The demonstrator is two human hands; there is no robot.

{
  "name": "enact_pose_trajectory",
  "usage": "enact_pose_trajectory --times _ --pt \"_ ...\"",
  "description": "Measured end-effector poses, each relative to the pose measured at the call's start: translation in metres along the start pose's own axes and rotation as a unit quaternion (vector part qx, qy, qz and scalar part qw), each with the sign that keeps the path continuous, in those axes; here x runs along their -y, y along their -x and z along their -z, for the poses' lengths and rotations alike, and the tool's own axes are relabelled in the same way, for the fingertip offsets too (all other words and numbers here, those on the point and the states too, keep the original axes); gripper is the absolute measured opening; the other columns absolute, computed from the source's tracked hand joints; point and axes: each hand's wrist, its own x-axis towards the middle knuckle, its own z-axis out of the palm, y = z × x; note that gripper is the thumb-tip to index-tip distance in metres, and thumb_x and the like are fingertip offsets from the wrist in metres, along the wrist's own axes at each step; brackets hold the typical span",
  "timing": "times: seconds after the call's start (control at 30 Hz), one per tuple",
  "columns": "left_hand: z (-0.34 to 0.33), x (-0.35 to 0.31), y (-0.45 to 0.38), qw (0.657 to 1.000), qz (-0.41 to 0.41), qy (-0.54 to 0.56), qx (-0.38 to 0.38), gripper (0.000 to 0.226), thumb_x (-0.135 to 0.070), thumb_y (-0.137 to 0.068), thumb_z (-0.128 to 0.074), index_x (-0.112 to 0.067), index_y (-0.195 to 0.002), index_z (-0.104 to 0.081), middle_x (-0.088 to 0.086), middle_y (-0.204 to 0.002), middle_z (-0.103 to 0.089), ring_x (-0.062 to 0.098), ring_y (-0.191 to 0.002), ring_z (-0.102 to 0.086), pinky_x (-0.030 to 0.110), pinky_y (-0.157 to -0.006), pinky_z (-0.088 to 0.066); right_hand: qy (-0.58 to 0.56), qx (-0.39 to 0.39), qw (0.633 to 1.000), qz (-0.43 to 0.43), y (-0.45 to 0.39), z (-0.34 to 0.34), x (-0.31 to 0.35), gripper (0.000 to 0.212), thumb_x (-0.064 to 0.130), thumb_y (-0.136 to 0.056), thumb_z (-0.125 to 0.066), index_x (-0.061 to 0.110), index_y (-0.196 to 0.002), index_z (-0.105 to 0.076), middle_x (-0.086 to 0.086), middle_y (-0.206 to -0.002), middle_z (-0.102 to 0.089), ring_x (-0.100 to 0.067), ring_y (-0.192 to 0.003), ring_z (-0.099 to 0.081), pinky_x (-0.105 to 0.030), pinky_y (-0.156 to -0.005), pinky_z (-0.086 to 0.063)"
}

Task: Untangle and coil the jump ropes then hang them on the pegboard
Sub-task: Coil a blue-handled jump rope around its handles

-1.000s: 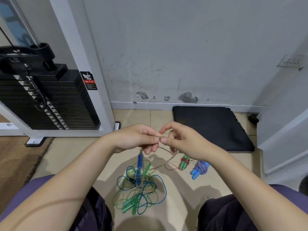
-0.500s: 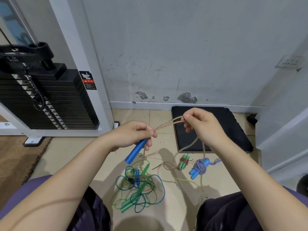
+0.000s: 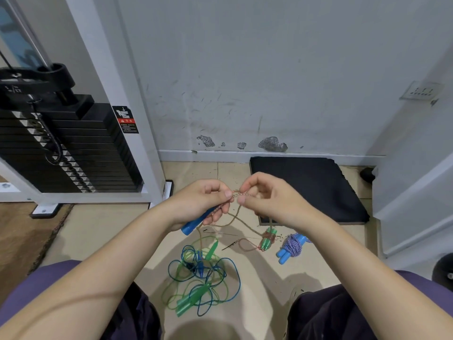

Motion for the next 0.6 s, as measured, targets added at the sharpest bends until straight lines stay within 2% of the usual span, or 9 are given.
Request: enact_pose_trajectory --times 0.07,0.13,0.2,0.27,0.3,0.37,0.4,0.5,0.6 --pt "-0.001 0.000 0.001 1.000 0.000 0.007 0.024 0.017 -0.012 -0.100 -0.049 0.003 -0.093 -0.056 0.009 -0.066 -0.060 0.014 -0.045 -0.050 0.023 -0.040 -0.036 0.050 0.015 0.998 0.022 0.000 -0.006 -0.004 0.020 0.022 -0.079 -0.081 0.016 -0.085 -0.063 0.006 -0.060 -0.048 -0.008 -0.058 -0.042 -0.025 -0.057 -0.040" --pt "0.002 -0.003 0.002 0.999 0.013 -0.007 0.046 0.018 -0.014 -0.099 -0.050 -0.001 -0.092 -0.059 0.009 -0.066 -0.060 0.016 -0.048 -0.052 0.025 -0.045 -0.040 0.080 0.002 0.997 0.023 -0.003 -0.005 -0.006 0.018 0.026 -0.078 -0.081 0.016 -0.079 -0.066 0.006 -0.052 -0.038 -0.008 -0.052 -0.034 -0.026 -0.054 -0.035" --pt "0.008 -0.007 0.004 0.998 0.027 -0.018 0.058 0.019 -0.017 -0.098 -0.051 -0.002 -0.093 -0.062 0.009 -0.066 -0.061 0.018 -0.051 -0.054 0.026 -0.050 -0.045 0.072 -0.018 0.997 0.032 -0.005 0.000 -0.005 0.011 0.028 -0.083 -0.077 0.019 -0.077 -0.073 -0.006 -0.051 -0.048 -0.009 -0.053 -0.039 -0.025 -0.057 -0.035" --pt "0.017 -0.010 0.006 0.997 0.036 -0.031 0.056 0.021 -0.018 -0.098 -0.050 -0.002 -0.094 -0.064 0.010 -0.068 -0.062 0.019 -0.053 -0.058 0.026 -0.055 -0.048 0.040 -0.076 0.995 0.052 -0.007 0.005 -0.003 0.007 0.026 -0.087 -0.072 0.023 -0.084 -0.077 -0.014 -0.072 -0.068 -0.017 -0.064 -0.053 -0.029 -0.067 -0.044" --pt "0.021 -0.012 0.007 0.997 0.039 -0.043 0.051 0.022 -0.017 -0.099 -0.049 -0.002 -0.094 -0.064 0.010 -0.068 -0.063 0.019 -0.054 -0.059 0.026 -0.057 -0.049 0.017 -0.119 0.991 0.057 -0.007 0.008 -0.001 0.009 0.023 -0.090 -0.069 0.020 -0.088 -0.078 -0.007 -0.076 -0.073 -0.014 -0.068 -0.059 -0.028 -0.070 -0.048" --pt "0.027 -0.011 0.008 0.997 0.041 -0.061 0.038 0.022 -0.015 -0.101 -0.048 -0.002 -0.093 -0.063 0.009 -0.067 -0.063 0.019 -0.056 -0.059 0.030 -0.063 -0.049 -0.030 -0.173 0.983 0.058 -0.005 0.016 0.003 0.014 0.016 -0.094 -0.063 0.010 -0.095 -0.075 0.011 -0.063 -0.067 0.001 -0.058 -0.057 -0.012 -0.061 -0.044" --pt "0.028 -0.010 0.008 0.997 0.038 -0.064 0.031 0.021 -0.014 -0.101 -0.048 -0.001 -0.092 -0.062 0.007 -0.064 -0.062 0.019 -0.055 -0.058 0.032 -0.064 -0.047 -0.040 -0.172 0.983 0.053 -0.003 0.020 0.004 0.015 0.016 -0.095 -0.061 0.007 -0.095 -0.073 0.012 -0.058 -0.062 0.000 -0.053 -0.053 -0.011 -0.057 -0.042" --pt "0.025 -0.008 0.008 0.997 0.022 -0.072 0.022 0.019 -0.014 -0.101 -0.050 -0.001 -0.092 -0.061 0.003 -0.057 -0.057 0.015 -0.046 -0.047 0.034 -0.062 -0.040 -0.030 -0.082 0.996 0.030 0.001 0.023 0.007 0.017 0.021 -0.089 -0.070 0.004 -0.091 -0.070 -0.009 -0.067 -0.061 -0.015 -0.057 -0.055 -0.025 -0.061 -0.048" --pt "0.013 -0.007 0.007 0.997 0.013 -0.068 0.036 0.018 -0.014 -0.100 -0.052 -0.005 -0.089 -0.062 0.003 -0.058 -0.058 0.015 -0.044 -0.046 0.035 -0.062 -0.038 -0.003 0.006 1.000 0.008 0.004 0.006 0.006 0.020 0.022 -0.081 -0.078 0.005 -0.085 -0.068 -0.009 -0.067 -0.058 -0.017 -0.059 -0.052 -0.032 -0.061 -0.044"
